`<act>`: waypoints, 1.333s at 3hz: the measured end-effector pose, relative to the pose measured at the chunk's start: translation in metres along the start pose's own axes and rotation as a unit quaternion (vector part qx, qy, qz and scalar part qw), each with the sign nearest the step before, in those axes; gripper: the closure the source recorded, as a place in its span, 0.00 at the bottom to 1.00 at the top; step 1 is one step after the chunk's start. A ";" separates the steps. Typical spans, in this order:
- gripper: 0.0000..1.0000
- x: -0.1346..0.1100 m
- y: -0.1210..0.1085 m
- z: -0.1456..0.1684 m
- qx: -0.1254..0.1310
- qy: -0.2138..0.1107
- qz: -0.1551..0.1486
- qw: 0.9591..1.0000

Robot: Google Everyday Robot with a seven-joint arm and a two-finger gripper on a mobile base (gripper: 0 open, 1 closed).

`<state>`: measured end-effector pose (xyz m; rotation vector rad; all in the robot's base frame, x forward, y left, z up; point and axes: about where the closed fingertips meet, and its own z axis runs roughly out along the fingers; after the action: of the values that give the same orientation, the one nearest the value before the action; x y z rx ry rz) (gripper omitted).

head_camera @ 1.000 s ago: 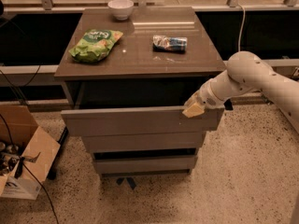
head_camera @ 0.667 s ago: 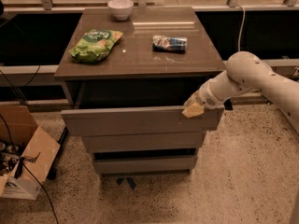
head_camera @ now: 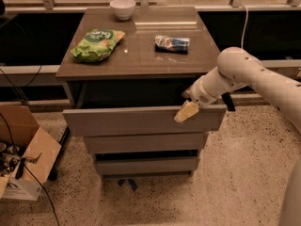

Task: Open top drawer

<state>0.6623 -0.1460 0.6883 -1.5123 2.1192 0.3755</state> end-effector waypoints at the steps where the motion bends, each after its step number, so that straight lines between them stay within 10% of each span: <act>1: 0.00 -0.004 -0.005 -0.002 0.004 0.013 -0.009 1.000; 2: 0.02 0.008 -0.007 -0.013 0.013 0.023 0.008 1.000; 4: 0.55 0.045 0.007 -0.020 -0.001 0.022 0.062 0.998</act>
Offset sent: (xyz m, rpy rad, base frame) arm 0.0025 -0.0283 0.0157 -0.0687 -0.0026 -0.0577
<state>0.6390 -0.1897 0.6799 -1.4065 2.2554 0.3920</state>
